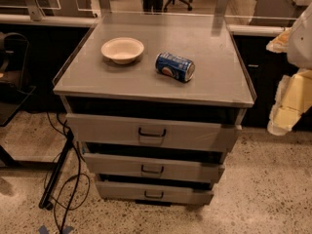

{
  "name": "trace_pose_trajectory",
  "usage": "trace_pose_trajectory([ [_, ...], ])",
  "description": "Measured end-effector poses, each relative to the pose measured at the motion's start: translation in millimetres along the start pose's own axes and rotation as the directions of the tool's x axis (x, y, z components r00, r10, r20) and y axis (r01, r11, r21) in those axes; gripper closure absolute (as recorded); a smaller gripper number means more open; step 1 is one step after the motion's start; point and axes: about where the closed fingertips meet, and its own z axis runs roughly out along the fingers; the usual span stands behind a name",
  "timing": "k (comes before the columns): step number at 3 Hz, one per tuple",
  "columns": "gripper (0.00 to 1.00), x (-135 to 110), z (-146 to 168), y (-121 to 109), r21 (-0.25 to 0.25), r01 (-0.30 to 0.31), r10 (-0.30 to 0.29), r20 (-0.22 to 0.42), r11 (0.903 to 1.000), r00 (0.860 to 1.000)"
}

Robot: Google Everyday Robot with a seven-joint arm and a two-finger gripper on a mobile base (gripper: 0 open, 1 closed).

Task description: Open middle drawer

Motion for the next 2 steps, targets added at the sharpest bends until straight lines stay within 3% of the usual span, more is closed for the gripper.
trace_pose_trajectory([
  [2, 0.00, -2.1, 9.4, 7.8, -0.029, 0.007, -0.006, 0.028, 0.9995, 1.000],
])
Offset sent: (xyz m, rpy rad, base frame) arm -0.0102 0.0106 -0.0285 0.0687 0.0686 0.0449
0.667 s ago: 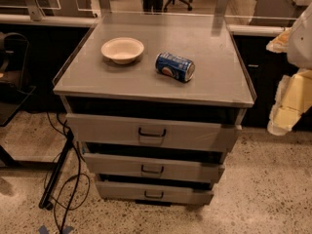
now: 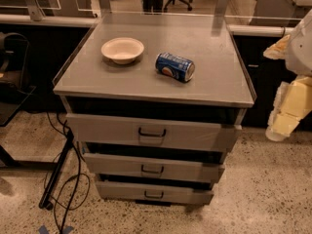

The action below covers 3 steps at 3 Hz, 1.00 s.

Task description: Open middle drawer

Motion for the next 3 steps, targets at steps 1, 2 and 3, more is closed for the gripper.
trace_pose_trajectory([
  [1, 0.00, 10, 36, 21, -0.053, -0.027, 0.031, 0.081, 0.9983, 0.996],
  [2, 0.00, 21, 62, 36, -0.068, -0.056, 0.066, 0.150, 0.9961, 0.987],
  [3, 0.00, 35, 86, 53, -0.078, -0.113, 0.127, 0.203, 0.9905, 0.971],
])
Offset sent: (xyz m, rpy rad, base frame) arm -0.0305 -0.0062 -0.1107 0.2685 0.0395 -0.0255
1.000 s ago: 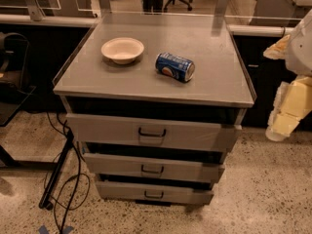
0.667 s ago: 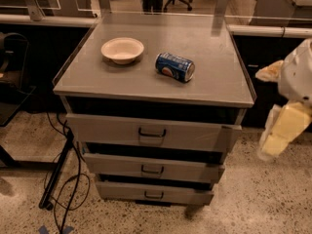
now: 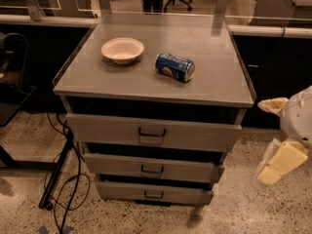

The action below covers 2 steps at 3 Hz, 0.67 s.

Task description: Open middle drawer

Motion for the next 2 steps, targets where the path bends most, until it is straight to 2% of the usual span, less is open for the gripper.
trace_pose_trajectory([
  [1, 0.00, 12, 21, 15, -0.023, -0.042, 0.043, 0.029, 0.9988, 0.999],
  [2, 0.00, 7, 35, 12, -0.021, -0.034, 0.035, 0.030, 0.9992, 0.999],
])
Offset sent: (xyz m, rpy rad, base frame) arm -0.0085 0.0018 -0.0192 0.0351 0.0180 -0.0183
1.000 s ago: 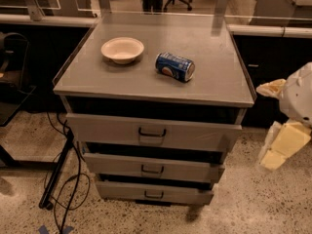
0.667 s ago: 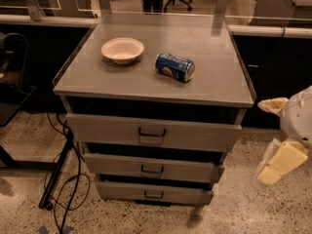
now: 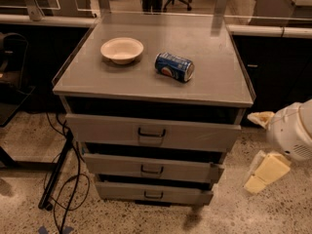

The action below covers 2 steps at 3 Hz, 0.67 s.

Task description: Open middle drawer

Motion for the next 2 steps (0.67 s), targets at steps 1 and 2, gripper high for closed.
trace_pose_trajectory([
  [1, 0.00, -1, 23, -8, -0.007, -0.008, 0.008, 0.016, 0.9999, 1.000],
  [2, 0.00, 2, 45, -16, 0.009, -0.026, 0.026, 0.053, 0.9996, 0.998],
])
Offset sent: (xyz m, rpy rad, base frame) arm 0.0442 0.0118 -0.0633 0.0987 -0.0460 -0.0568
